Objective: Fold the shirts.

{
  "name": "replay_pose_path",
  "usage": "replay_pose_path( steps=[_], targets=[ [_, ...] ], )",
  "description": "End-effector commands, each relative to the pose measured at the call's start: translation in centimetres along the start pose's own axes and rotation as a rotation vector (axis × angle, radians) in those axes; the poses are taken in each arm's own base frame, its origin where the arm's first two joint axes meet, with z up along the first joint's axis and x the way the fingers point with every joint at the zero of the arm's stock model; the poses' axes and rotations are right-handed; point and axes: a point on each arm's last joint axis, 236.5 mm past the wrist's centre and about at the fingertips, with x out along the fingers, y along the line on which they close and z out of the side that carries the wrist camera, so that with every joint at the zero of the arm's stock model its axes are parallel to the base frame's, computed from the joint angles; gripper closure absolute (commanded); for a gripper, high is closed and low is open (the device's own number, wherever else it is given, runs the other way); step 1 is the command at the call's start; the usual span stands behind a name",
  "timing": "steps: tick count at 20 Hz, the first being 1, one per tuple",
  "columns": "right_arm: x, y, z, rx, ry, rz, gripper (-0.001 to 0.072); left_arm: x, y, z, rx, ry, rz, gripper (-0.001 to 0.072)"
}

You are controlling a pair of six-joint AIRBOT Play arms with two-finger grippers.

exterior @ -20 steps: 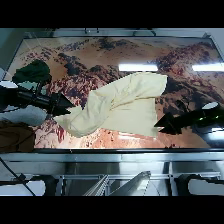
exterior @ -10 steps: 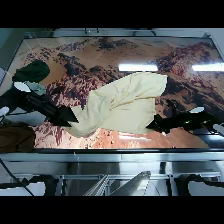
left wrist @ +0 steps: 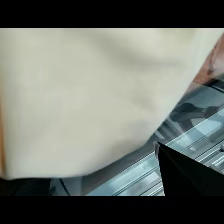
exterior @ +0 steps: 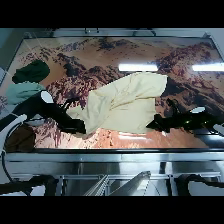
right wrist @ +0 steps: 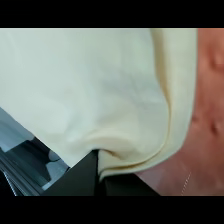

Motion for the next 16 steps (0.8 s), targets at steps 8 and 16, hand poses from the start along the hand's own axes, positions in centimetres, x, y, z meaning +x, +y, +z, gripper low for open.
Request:
replay_pose_path(
  steps=[8, 16],
  targets=[
    [0.0, 0.9, -0.9, -0.009, 0.037, 0.035, 0.0692, 2.6, -1.8, 2.3, 0.076, 0.095, 0.029, 0.0698],
    [-9.2, 8.3, -1.1, -0.174, 0.008, 0.255, 0.0693, -13.6, -7.5, 1.1, 0.194, -0.067, -0.092, 0.0672]
  ],
)
